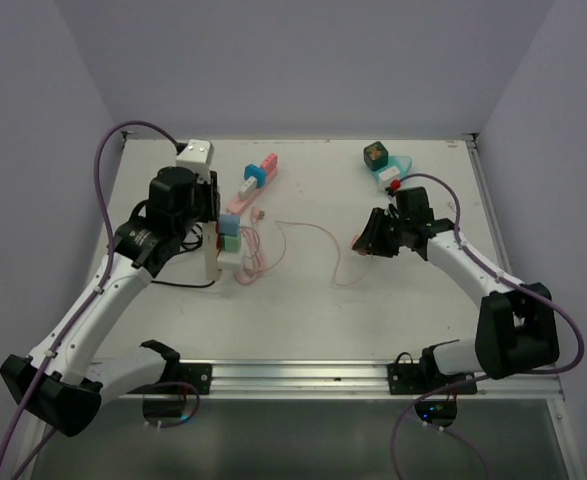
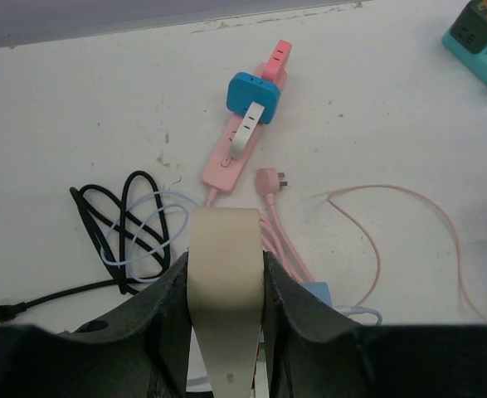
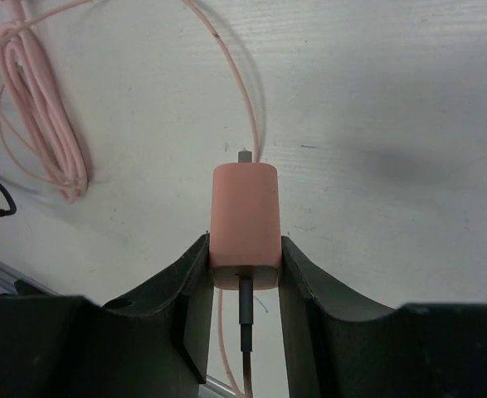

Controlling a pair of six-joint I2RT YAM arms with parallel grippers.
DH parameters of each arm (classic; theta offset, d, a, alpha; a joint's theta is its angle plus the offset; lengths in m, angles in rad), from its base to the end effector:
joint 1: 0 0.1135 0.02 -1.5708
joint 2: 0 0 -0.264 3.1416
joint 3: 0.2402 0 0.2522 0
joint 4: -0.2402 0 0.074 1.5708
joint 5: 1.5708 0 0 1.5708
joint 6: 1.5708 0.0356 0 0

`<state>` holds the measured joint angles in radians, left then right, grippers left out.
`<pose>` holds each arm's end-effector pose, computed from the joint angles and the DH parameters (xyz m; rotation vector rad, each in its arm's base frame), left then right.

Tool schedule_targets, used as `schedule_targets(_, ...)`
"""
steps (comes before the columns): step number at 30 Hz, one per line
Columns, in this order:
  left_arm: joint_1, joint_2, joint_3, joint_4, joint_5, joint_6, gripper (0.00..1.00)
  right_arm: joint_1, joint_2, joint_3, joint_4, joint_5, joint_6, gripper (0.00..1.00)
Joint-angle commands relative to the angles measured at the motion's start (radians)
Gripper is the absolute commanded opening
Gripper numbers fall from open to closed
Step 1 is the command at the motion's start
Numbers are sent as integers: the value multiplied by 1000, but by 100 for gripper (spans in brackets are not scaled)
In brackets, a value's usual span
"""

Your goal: Pull the plug off the socket

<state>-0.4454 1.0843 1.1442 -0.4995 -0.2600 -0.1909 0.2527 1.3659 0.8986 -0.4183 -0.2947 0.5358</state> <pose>0.2166 -0.0932 0.3753 0.0888 1.9957 -0.1481 0.2689 0.0801 0.2315 0.2245 2.5254 0.6938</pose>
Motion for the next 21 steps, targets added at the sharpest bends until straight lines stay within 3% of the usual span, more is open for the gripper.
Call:
schedule_targets(1, -1, -52, 22, 47, 90, -61, 0, -7, 41, -29, 203, -84, 53, 13)
schedule_targets(7, -1, -58, -32, 62, 140, -91, 0, -33, 128, -66, 236, -57, 79, 30)
schedule_targets(12, -3, -49, -44, 75, 165, -94, 0, -64, 154, -118, 248, -52, 93, 54)
schedule_targets(16, -3, -37, -41, 84, 183, -94, 0, -72, 118, -130, 202, -5, 90, 73)
schedule_targets(21, -3, -23, -35, 82, 205, -82, 0, -70, -10, -89, 83, 115, 73, 86)
